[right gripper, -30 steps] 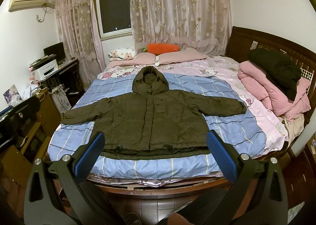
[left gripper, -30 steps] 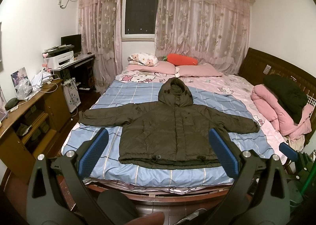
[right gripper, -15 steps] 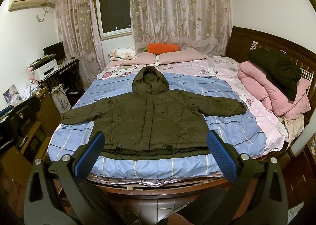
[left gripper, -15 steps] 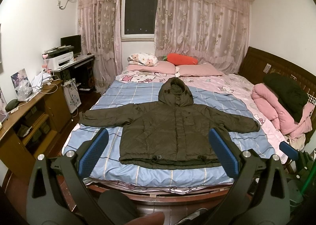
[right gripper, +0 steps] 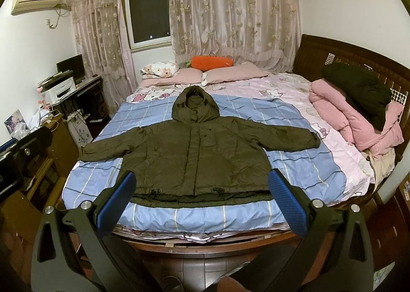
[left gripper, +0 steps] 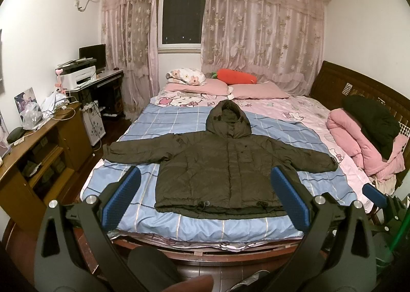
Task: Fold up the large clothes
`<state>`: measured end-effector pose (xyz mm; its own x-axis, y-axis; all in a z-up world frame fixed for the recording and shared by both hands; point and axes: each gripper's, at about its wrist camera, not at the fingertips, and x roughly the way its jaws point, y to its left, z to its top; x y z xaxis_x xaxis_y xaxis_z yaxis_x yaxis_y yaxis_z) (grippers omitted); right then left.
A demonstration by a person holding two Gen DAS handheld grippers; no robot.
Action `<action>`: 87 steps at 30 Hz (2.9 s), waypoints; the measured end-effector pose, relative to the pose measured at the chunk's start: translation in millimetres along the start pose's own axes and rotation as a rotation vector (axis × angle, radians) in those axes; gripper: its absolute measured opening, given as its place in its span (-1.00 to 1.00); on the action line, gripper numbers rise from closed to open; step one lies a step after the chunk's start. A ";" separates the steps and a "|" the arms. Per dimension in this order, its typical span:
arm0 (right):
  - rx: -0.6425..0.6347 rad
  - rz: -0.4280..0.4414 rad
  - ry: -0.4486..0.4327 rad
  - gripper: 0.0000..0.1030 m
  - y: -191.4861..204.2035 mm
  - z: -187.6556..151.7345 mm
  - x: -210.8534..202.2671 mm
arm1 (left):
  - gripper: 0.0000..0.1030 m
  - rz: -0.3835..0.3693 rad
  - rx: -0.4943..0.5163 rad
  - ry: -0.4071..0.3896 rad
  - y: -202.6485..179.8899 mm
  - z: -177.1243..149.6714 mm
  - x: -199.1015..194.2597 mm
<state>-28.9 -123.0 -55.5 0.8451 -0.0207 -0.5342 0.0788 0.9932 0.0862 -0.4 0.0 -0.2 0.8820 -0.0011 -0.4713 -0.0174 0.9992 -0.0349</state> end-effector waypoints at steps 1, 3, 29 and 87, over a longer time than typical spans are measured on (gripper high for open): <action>0.001 0.000 0.001 0.97 0.0 0.0 0.1 | 0.96 -0.001 0.000 0.001 0.2 -0.2 -0.3; 0.000 0.001 0.003 0.97 0.1 0.1 -0.1 | 0.96 0.000 0.000 0.001 3.7 -4.7 3.7; 0.003 -0.002 -0.007 0.97 2.3 -1.1 1.6 | 0.96 0.002 0.000 0.006 10.5 -19.5 12.0; -0.046 -0.027 -0.080 0.97 -23.2 35.6 41.1 | 0.96 0.031 0.043 0.061 47.8 -14.1 81.5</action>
<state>22.9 -151.0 -49.6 0.8829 -0.0545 -0.4664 0.0790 0.9963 0.0333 63.9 47.2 -52.7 0.8510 0.0288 -0.5244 -0.0228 0.9996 0.0179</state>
